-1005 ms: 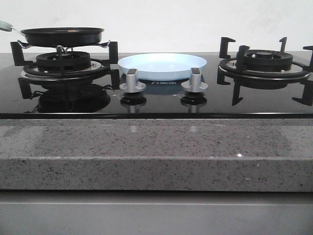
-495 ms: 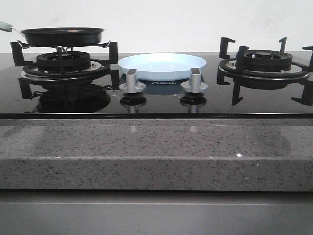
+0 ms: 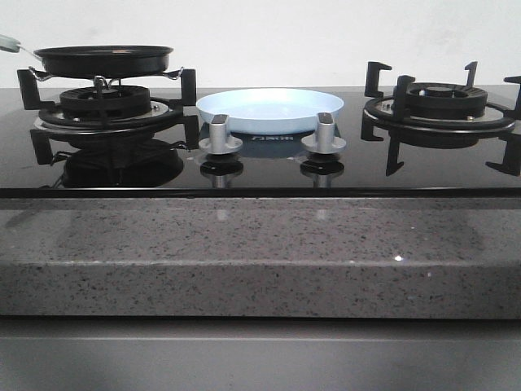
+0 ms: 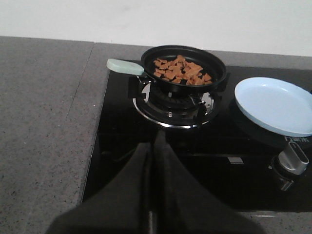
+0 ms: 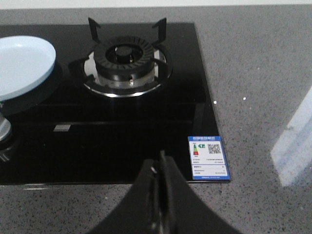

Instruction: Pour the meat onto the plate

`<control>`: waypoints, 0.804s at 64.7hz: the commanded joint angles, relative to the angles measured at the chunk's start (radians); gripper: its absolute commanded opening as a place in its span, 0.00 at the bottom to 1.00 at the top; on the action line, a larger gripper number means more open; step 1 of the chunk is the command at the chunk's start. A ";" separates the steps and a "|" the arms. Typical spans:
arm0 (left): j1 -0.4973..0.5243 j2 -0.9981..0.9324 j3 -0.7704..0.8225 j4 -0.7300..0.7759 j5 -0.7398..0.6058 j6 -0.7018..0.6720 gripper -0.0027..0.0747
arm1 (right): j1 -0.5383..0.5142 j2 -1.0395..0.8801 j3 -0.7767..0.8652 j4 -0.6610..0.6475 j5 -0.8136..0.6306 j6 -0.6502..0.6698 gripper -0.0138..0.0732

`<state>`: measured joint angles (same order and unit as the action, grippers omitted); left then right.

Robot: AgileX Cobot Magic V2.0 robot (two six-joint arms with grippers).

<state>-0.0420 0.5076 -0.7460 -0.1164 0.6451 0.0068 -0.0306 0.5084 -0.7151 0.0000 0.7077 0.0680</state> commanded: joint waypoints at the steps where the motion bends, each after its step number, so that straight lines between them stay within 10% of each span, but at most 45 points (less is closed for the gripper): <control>1: -0.006 0.043 -0.019 -0.014 -0.065 0.001 0.01 | -0.003 0.044 -0.035 0.000 -0.059 -0.007 0.02; 21: -0.006 0.113 -0.004 -0.027 -0.096 0.019 0.05 | -0.001 0.102 -0.035 0.008 -0.061 -0.007 0.16; 36: -0.006 0.116 -0.004 -0.027 -0.111 0.067 0.65 | 0.005 0.103 -0.035 0.031 -0.058 -0.007 0.72; 52: -0.006 0.116 -0.004 -0.036 -0.098 0.086 0.67 | 0.109 0.220 -0.119 0.212 -0.018 -0.162 0.68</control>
<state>-0.0420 0.6150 -0.7216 -0.1352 0.6191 0.0766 0.0459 0.6653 -0.7630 0.1435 0.7377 -0.0238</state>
